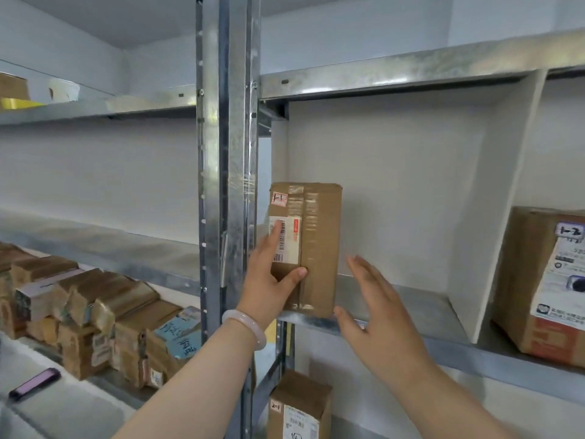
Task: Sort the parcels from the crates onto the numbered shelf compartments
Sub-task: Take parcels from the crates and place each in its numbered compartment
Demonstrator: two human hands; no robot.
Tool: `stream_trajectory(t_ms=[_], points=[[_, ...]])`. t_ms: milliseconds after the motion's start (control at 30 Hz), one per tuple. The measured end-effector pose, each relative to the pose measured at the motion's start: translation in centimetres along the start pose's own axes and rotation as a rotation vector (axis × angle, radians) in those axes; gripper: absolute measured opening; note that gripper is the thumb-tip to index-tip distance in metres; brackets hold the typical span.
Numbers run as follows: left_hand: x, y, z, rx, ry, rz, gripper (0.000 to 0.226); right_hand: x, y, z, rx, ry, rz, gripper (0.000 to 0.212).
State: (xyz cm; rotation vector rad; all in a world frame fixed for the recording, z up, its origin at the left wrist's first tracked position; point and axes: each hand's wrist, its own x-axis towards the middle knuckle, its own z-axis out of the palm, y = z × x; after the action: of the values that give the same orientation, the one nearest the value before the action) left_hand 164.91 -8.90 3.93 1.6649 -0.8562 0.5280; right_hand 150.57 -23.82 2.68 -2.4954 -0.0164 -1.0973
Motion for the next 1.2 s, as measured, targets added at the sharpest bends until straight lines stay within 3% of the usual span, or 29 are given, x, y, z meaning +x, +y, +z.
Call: stream_trajectory(t_ms=[333,533,700,933,1200], points=[[2.8,-5.6,1.4,-0.060,-0.060,0.073,0.091,2.1,0.1,3.9,-0.085,0.029,0.016,0.073],[3.4,-6.1,1.6,-0.079,-0.087,0.081,0.083,2.4,0.3,5.2,-0.098,0.037,0.014,0.072],[3.1,-5.4,1.3,-0.064,-0.066,0.092,0.090,2.0,0.3,5.2,-0.073,0.076,-0.008,0.071],[1.3,-2.4,-0.2,0.165,0.073,0.133,0.086,1.0,0.6,4.1,-0.066,0.114,-0.068,0.069],[-9.8,2.4,-3.4,0.678,0.222,0.112,0.066,-2.8,-0.7,3.1,0.087,-0.153,-0.312,0.072]])
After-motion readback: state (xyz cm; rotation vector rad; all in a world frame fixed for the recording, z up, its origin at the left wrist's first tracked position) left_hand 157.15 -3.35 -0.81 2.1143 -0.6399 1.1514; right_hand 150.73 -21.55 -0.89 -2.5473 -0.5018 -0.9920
